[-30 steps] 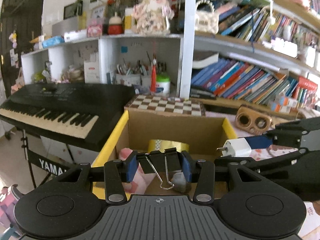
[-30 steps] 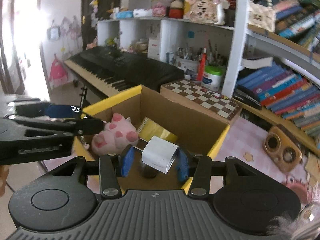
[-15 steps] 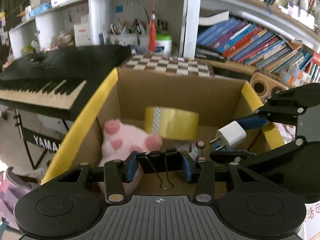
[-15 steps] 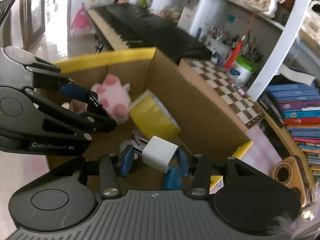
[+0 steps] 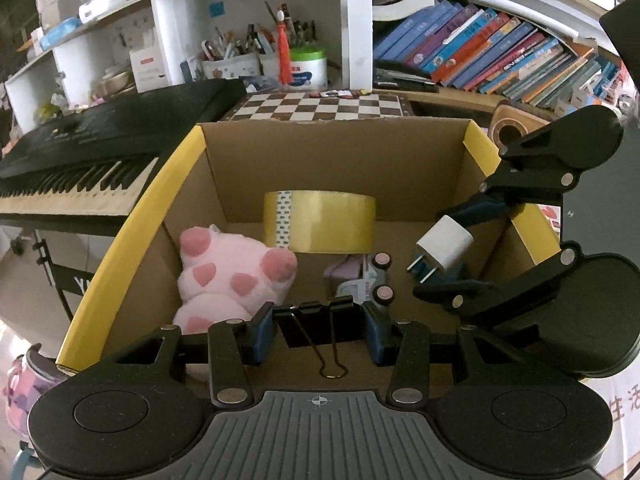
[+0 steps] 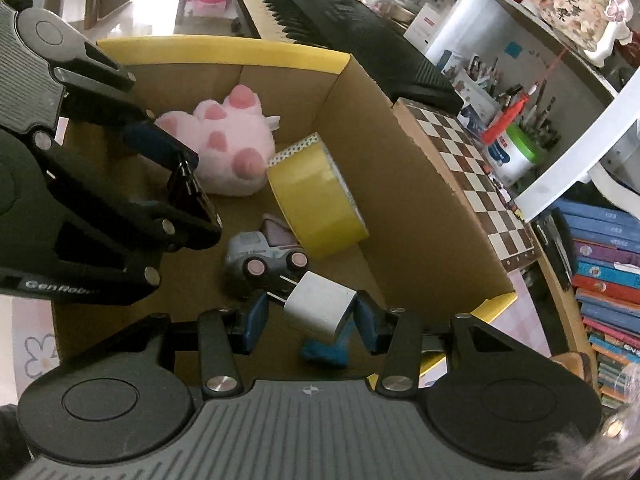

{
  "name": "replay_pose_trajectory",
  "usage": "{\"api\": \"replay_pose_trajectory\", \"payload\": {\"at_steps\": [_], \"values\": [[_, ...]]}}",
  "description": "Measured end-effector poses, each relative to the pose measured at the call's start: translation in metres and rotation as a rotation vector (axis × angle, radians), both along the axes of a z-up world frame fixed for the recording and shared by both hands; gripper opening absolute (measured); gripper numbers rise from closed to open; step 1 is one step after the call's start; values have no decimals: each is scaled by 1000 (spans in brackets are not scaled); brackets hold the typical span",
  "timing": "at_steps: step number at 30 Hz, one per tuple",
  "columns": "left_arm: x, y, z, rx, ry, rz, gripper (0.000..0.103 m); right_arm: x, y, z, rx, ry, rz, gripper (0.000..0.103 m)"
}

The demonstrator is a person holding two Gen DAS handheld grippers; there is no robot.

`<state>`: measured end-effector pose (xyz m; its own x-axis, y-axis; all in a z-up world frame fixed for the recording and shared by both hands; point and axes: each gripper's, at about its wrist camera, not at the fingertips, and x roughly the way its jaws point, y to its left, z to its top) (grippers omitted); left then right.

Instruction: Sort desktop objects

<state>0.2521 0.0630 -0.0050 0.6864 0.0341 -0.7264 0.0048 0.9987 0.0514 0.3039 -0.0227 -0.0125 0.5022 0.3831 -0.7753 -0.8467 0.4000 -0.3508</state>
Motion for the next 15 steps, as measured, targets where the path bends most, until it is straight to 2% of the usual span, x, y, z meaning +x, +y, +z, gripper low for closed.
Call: {"api": "replay_pose_trajectory", "payload": {"at_steps": [2, 4, 6, 8, 10, 15], "values": [[-1, 1, 0, -14, -16, -4, 48, 2, 0, 0, 5, -6, -5, 45], [-3, 3, 2, -25, -44, 3, 60, 2, -1, 0, 21, -2, -9, 47], [-7, 4, 7, -31, -78, 14, 67, 1, -3, 2, 41, -1, -13, 52], [-12, 4, 13, -46, -112, 8, 69, -2, -6, 7, 67, -12, -25, 58], [-19, 3, 21, -42, -148, 5, 75, -4, -10, 14, 101, -9, -43, 59], [-36, 3, 38, -37, -217, 20, 80, -14, -22, 30, 169, -26, -99, 62]]}}
